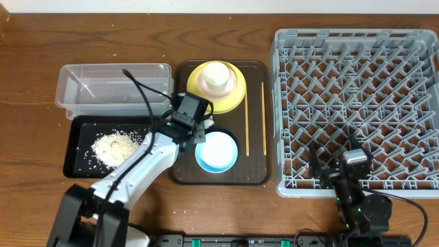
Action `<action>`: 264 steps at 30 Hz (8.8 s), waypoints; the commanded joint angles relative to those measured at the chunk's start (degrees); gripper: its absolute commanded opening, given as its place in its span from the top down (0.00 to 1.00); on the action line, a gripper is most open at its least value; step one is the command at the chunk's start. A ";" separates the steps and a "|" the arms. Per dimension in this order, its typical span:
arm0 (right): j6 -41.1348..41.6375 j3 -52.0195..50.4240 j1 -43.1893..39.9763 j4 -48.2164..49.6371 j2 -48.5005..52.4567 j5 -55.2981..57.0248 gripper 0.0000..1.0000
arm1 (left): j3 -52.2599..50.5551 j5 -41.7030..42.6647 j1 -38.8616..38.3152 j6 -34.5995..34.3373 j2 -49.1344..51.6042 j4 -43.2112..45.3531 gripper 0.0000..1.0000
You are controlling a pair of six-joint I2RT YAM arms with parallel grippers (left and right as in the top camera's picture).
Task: Sort waste into correct bins and load items into the dishwasher rack
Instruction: 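Grasp the yellow snack wrapper with the left gripper, then move the wrapper into the clear plastic bin and release, then grasp the white tissue on the brown tray with the left gripper, then drop the tissue into the clear plastic bin, then reach the right gripper toward the chopsticks on the brown tray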
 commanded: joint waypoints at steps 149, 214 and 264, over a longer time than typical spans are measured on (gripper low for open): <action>-0.68 -0.07 0.57 -0.26 -0.02 0.35 0.01 | 0.70 12.85 4.02 -10.67 12.02 13.77 0.59; -0.68 -0.07 0.57 -0.26 -0.02 0.35 0.01 | 5.18 13.90 28.46 -3.98 -2.38 19.28 0.45; 9.14 57.46 6.38 -34.73 52.50 -0.59 0.01 | 6.19 13.00 32.76 -5.95 -23.65 -13.51 0.06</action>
